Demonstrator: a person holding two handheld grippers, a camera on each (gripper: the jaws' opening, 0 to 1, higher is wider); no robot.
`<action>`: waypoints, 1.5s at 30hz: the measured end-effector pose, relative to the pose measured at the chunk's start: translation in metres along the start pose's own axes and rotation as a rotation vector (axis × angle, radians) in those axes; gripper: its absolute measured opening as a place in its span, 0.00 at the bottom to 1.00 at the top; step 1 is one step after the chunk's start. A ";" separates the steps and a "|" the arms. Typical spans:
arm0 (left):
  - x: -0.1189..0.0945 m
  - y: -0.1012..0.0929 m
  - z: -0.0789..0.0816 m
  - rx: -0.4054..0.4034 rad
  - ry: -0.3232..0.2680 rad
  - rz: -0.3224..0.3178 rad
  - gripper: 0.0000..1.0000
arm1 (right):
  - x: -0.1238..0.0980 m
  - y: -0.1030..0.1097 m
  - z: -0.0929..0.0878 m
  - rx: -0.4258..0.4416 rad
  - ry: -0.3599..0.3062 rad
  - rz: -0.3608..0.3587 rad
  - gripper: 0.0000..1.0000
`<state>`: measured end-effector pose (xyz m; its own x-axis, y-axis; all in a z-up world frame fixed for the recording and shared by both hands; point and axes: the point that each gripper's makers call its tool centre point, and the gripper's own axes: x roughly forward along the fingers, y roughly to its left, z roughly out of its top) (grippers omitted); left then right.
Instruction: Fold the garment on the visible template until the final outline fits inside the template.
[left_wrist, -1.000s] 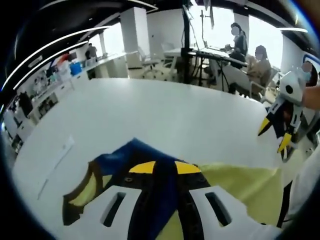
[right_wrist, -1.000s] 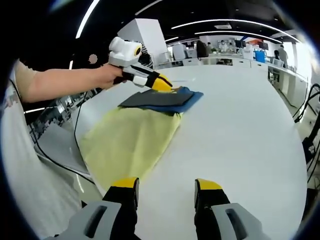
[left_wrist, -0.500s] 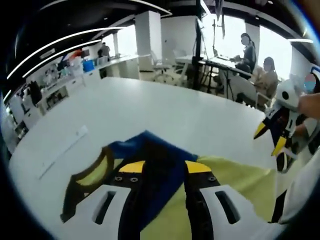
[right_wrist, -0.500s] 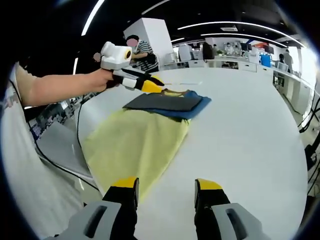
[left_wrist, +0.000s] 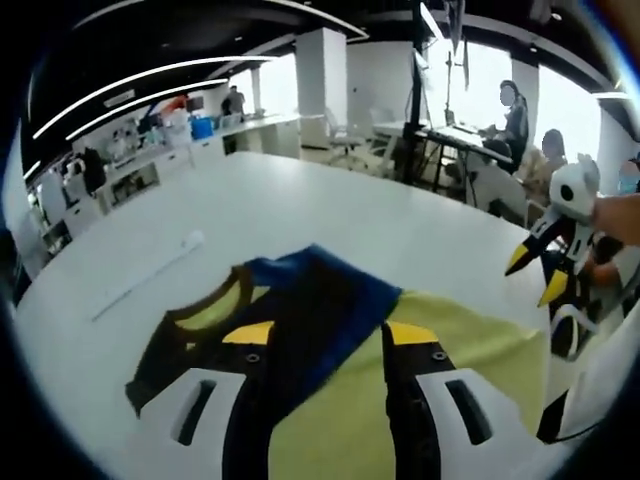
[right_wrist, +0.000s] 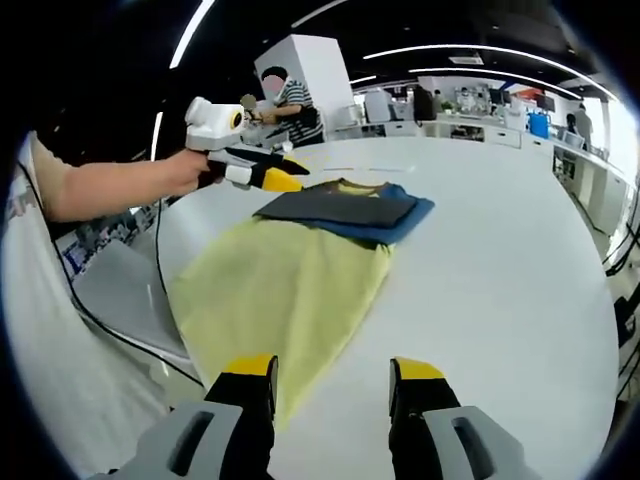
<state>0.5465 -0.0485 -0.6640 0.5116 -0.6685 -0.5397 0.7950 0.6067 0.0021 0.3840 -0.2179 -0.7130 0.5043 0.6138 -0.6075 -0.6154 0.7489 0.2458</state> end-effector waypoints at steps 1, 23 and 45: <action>-0.003 0.000 -0.001 -0.003 -0.006 0.001 0.40 | 0.000 0.001 0.000 0.000 0.000 0.001 0.42; -0.067 0.009 -0.032 -0.130 -0.074 0.078 0.42 | 0.007 0.012 0.005 -0.019 0.006 0.018 0.42; -0.120 0.016 -0.082 -0.247 -0.074 0.165 0.42 | 0.013 0.019 0.011 -0.031 0.013 0.028 0.42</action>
<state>0.4711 0.0767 -0.6677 0.6568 -0.5763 -0.4864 0.6003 0.7899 -0.1253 0.3851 -0.1930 -0.7077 0.4788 0.6314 -0.6100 -0.6477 0.7231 0.2401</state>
